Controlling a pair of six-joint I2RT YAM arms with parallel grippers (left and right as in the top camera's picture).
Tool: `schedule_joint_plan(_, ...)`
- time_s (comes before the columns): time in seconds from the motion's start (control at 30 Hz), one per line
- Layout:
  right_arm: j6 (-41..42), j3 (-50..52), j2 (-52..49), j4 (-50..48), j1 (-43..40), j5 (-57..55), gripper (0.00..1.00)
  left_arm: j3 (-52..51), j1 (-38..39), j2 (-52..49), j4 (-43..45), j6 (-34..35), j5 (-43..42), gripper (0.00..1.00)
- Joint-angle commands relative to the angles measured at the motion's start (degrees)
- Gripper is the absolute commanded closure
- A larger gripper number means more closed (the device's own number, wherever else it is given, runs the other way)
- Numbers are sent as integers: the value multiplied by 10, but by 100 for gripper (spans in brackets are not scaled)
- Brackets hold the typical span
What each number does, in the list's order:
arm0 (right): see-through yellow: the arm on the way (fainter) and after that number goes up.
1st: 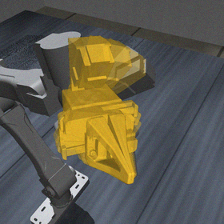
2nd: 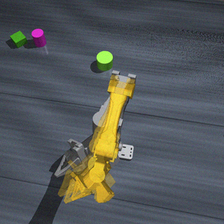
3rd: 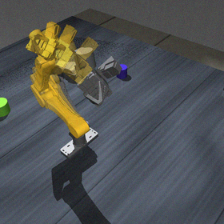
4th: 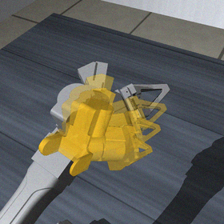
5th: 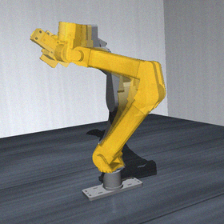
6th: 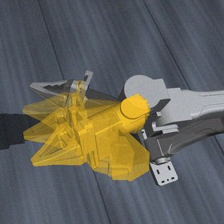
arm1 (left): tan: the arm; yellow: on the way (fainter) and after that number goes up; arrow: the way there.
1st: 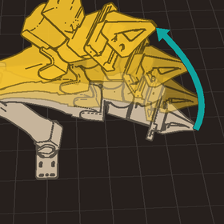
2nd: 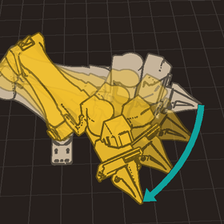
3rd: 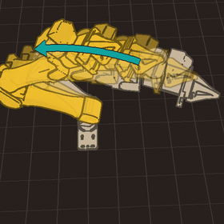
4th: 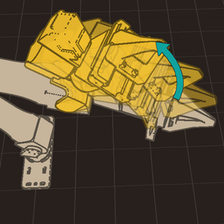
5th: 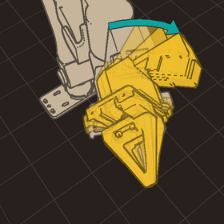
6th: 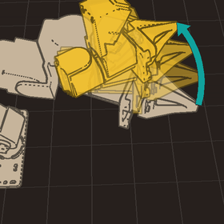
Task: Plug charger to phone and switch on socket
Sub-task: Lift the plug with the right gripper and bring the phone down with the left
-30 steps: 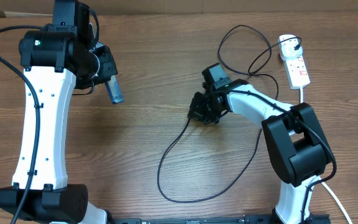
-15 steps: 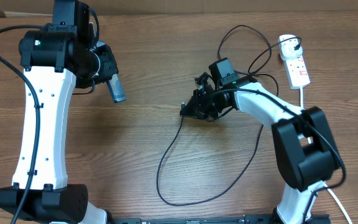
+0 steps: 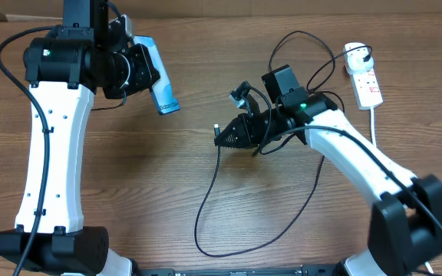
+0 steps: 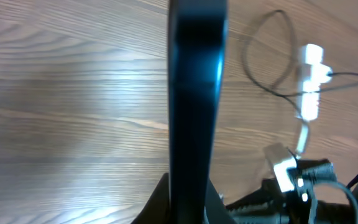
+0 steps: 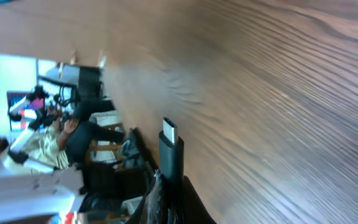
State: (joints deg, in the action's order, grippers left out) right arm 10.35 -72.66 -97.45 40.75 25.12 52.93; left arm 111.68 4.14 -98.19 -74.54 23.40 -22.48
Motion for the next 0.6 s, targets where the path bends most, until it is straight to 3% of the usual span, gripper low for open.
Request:
schedule_joint_plan(0.0,-32,2,40,0,0,38,96,5,4,-12,12,-8,-103,96)
schedule_joint_plan(0.3,-34,2,49,1,0,112,96,5,4,-19,61,-65,-245,96)
schedule_joint_plan(0.57,-34,2,49,-32,0,250,96,5,4,-19,68,-65,-299,96)
